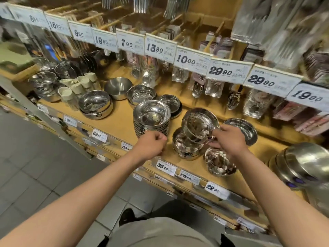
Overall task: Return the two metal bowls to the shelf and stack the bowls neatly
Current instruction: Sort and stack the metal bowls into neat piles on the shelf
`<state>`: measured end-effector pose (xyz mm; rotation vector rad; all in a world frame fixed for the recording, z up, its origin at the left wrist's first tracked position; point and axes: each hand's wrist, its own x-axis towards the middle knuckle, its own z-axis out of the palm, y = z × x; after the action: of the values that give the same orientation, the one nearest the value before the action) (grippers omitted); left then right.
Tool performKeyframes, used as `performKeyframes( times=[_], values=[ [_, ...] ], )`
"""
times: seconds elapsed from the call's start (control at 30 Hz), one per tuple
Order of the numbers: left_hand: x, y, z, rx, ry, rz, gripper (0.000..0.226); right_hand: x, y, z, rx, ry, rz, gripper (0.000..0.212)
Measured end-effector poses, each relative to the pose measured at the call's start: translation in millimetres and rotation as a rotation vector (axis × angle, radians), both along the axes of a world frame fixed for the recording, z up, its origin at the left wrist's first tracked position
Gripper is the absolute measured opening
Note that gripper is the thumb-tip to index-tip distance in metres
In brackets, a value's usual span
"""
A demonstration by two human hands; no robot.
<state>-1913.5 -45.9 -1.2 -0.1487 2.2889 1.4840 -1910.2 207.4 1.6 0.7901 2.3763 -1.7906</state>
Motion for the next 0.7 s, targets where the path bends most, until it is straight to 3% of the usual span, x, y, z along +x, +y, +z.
performKeyframes(
  times=[0.1,0.2,0.27,0.4,0.53,0.7],
  values=[
    [1,19,11,0.212,-0.083,0.055,0.015,-1,20,11,-0.078,-0.045,0.092,0.008],
    [-1,37,28,0.340,-0.146,0.009,0.033,4,30,21,-0.065,-0.043,0.244,0.019],
    [-3,45,37,0.344,-0.190,-0.066,0.041,8,32,25,-0.005,-0.031,0.289,0.016],
    [-3,54,46,0.262,-0.217,-0.122,0.023,14,29,25,0.101,-0.029,0.279,0.016],
    [0,65,45,0.337,-0.295,0.022,0.026,22,29,25,-0.172,-0.090,0.225,0.037],
    [8,92,38,0.396,-0.305,0.081,0.021,37,27,22,-0.367,-0.130,0.241,0.039]
  ],
)
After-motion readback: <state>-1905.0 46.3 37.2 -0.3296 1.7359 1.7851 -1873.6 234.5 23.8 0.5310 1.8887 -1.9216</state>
